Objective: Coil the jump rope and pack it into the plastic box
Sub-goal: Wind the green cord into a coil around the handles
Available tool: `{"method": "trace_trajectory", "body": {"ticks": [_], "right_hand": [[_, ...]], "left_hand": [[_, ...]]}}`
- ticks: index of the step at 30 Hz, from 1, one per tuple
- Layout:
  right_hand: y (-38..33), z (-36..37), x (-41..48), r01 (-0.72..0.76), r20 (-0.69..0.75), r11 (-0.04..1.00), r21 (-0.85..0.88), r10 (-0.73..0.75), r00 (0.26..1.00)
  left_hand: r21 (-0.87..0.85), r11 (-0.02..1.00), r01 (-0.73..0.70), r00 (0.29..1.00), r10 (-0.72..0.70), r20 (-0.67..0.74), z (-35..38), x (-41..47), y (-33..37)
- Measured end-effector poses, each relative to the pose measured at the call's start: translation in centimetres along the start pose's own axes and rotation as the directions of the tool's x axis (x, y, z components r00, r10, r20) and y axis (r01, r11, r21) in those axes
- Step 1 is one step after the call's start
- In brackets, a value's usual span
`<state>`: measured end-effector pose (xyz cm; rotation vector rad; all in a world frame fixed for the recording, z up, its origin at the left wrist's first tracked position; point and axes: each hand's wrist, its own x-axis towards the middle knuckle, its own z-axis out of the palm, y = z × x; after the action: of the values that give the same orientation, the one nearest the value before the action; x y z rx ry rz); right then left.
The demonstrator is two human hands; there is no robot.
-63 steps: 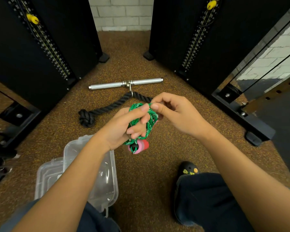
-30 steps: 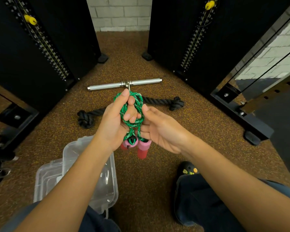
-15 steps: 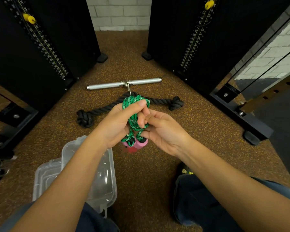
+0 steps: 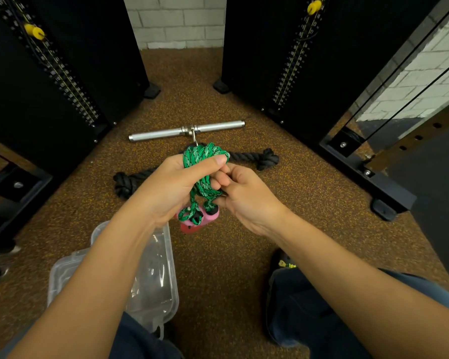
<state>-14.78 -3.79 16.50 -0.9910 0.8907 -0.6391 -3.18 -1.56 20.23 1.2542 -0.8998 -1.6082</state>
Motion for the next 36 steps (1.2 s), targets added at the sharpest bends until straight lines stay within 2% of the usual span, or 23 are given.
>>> {"method": "trace_trajectory", "body": {"ticks": [8, 12, 15, 17, 20, 22, 27, 32, 34, 36], "right_hand": [[-0.9, -0.4, -0.3, 0.145, 0.026, 0.976, -0.165, -0.142, 0.989], [-0.9, -0.6, 0.0, 0.185, 0.015, 0.955, -0.232, -0.187, 0.982], [-1.0, -1.1, 0.4, 0.229, -0.024, 0.940, -0.252, -0.243, 0.970], [-0.9, -1.2, 0.4, 0.225, -0.031, 0.941, -0.253, -0.241, 0.970], [-0.7, -1.3, 0.4, 0.226, -0.047, 0.926, -0.301, -0.251, 0.967], [-0.9, -1.4, 0.5, 0.224, -0.039, 0.935, -0.275, -0.243, 0.969], [-0.9, -1.4, 0.1, 0.113, 0.115, 0.979, -0.172, -0.094, 0.989], [-1.2, -1.8, 0.0, 0.027, 0.298, 0.987, -0.158, 0.022, 0.954], [-1.3, -1.9, -0.1, 0.016, 0.310, 0.982, -0.188, 0.044, 0.950], [-1.3, -1.7, -0.1, 0.022, 0.259, 0.968, -0.250, 0.045, 0.965]], "left_hand": [[0.070, 0.989, -0.132, 0.990, 0.135, -0.034, 0.2, -0.4, 0.0], [0.088, 0.989, -0.116, 0.993, 0.118, -0.024, -0.1, -0.4, 0.0], [0.235, 0.965, -0.115, 0.978, 0.152, -0.146, -1.0, -0.1, -0.4], [0.251, 0.963, -0.098, 0.965, 0.154, -0.214, -1.5, 0.1, -0.7], [0.300, 0.952, -0.064, 0.966, 0.134, -0.221, -1.6, 0.2, -1.2], [0.278, 0.958, -0.073, 0.967, 0.136, -0.216, -1.5, 0.2, -1.2], [0.103, 0.992, -0.076, 0.995, 0.082, -0.057, -1.3, -0.2, -0.5], [0.047, 0.998, -0.029, 0.985, 0.021, 0.172, -2.3, -0.3, -0.8], [0.011, 1.000, -0.006, 0.978, 0.004, 0.207, -2.5, -0.4, -0.6], [0.052, 0.999, 0.002, 0.979, -0.013, 0.203, -2.6, -0.3, -0.4]]}}
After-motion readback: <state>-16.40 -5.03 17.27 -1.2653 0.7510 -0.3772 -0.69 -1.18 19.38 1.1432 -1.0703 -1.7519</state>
